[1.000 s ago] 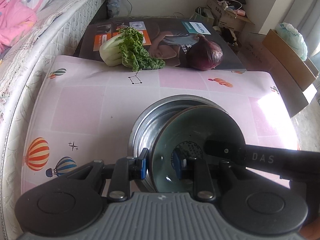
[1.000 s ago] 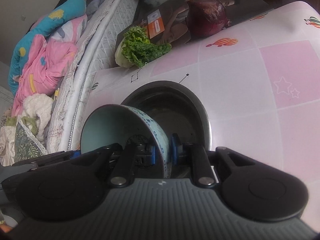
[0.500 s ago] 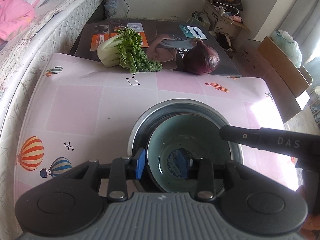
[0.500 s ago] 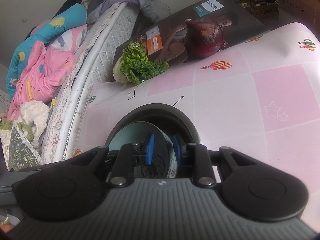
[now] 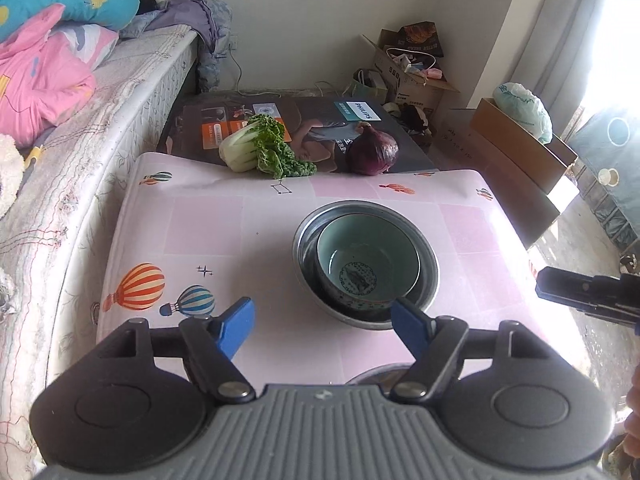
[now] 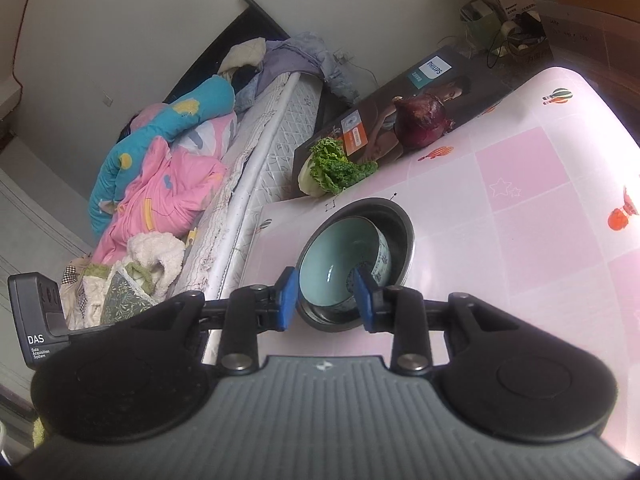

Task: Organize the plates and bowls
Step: 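Grasp the wide steel basin rim with the left gripper while the right grasps the smaller steel plate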

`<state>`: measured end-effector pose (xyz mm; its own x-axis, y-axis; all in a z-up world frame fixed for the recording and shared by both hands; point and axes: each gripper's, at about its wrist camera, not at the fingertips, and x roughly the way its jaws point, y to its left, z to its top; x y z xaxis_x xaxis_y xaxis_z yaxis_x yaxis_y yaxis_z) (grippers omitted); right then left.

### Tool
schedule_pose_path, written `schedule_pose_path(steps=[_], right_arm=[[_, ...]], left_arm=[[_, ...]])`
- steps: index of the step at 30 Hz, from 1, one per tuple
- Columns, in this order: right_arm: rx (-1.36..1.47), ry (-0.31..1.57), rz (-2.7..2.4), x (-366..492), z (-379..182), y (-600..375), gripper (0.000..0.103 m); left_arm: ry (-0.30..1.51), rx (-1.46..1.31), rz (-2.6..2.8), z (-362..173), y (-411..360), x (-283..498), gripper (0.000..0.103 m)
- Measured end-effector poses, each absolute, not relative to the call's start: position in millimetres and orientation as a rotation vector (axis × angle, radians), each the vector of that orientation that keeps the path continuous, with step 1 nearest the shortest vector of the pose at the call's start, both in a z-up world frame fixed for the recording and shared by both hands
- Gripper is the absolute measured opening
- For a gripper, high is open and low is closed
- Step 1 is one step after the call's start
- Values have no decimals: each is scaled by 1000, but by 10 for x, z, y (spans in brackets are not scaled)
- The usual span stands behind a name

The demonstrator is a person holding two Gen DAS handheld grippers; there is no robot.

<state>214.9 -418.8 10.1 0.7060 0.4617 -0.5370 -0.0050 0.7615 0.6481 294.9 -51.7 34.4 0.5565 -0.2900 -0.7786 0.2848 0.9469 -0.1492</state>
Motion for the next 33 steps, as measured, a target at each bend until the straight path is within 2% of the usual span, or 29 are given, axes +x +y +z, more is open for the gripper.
schedule_pose_path(steps=[3, 10, 16, 26, 33], right_arm=[[684, 733, 266, 1682, 70, -4182, 31], [721, 727, 240, 947, -171, -3953, 33], [675, 765, 264, 659, -305, -3524, 33], [602, 866, 334, 476, -491, -2875, 33], [596, 916, 343, 347, -642, -2669, 41]], left_arm=[[908, -27, -323, 386, -254, 2590, 84], [883, -46, -232, 193, 300, 1769, 85], [860, -88, -151, 9, 681, 1277, 85], [889, -109, -97, -335, 957, 923, 85], [893, -69, -65, -509, 979, 824, 85]])
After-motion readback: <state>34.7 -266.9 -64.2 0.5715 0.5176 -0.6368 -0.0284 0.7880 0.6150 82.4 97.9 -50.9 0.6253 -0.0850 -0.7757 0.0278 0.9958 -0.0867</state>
